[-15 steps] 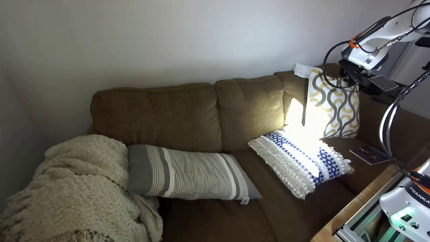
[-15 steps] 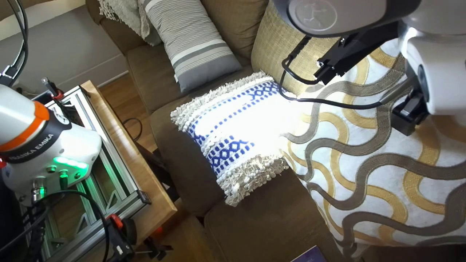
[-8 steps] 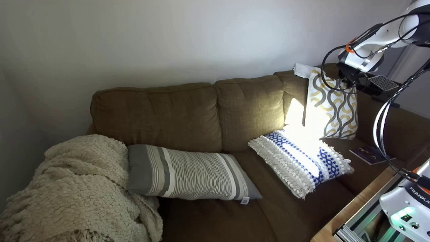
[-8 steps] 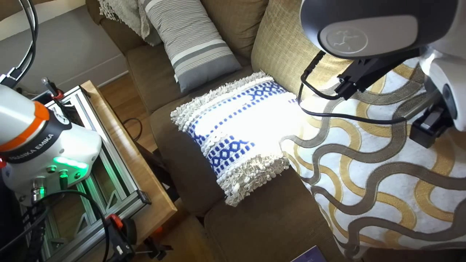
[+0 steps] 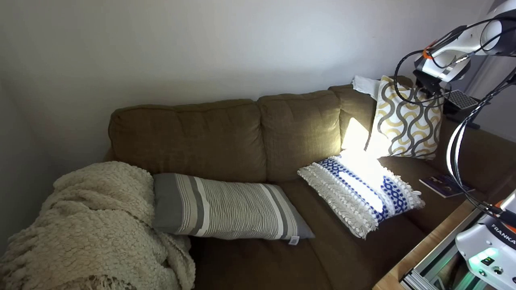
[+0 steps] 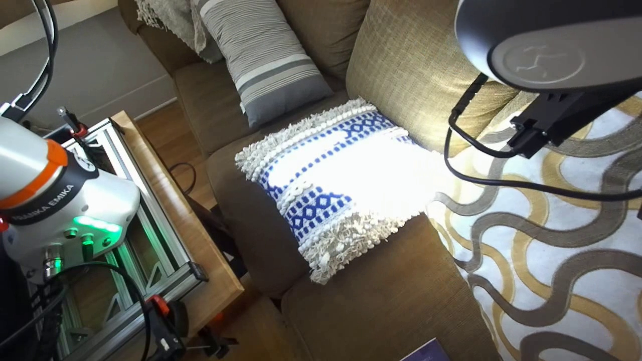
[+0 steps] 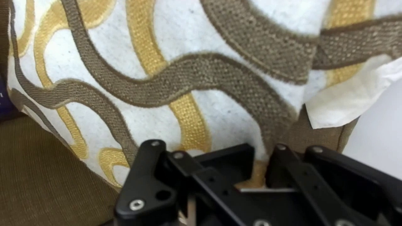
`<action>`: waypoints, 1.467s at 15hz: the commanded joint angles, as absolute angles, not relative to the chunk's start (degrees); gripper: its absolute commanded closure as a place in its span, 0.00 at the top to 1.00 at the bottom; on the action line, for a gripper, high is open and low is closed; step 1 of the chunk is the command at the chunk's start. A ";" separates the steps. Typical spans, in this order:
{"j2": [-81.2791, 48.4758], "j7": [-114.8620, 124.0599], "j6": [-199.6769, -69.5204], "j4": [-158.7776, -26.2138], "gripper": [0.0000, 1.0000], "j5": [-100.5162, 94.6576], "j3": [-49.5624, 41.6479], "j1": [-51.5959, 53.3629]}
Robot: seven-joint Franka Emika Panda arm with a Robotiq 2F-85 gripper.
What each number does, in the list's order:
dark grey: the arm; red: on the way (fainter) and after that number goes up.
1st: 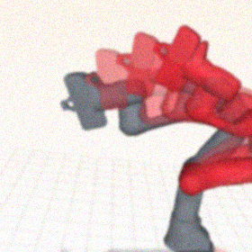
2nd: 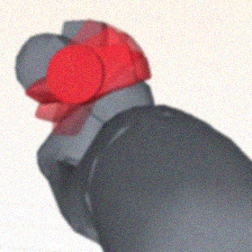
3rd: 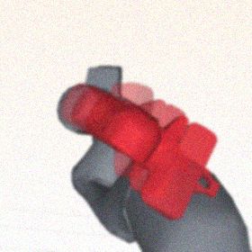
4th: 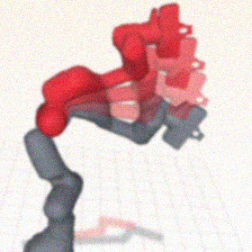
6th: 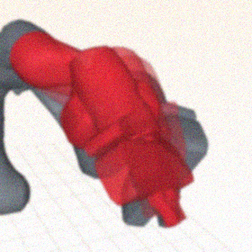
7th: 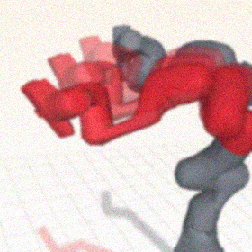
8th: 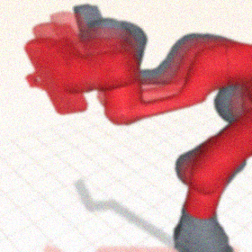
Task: Put the brown pillow on the left corner of the couch then put the gray pillow on the blue pillow
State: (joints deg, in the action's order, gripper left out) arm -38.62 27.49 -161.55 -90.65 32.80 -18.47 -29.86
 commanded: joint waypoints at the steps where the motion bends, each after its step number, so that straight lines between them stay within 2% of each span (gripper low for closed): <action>1: -39.53 26.61 -161.33 -86.11 0.00 30.42 -18.44 -31.10; 20: -48.48 18.69 -157.89 -76.45 0.00 16.43 -19.25 -31.23; 21: -48.76 18.76 -158.36 -76.21 0.25 16.76 -18.97 -31.54; 22: -48.87 18.85 -158.52 -76.05 0.26 17.27 -18.54 -31.84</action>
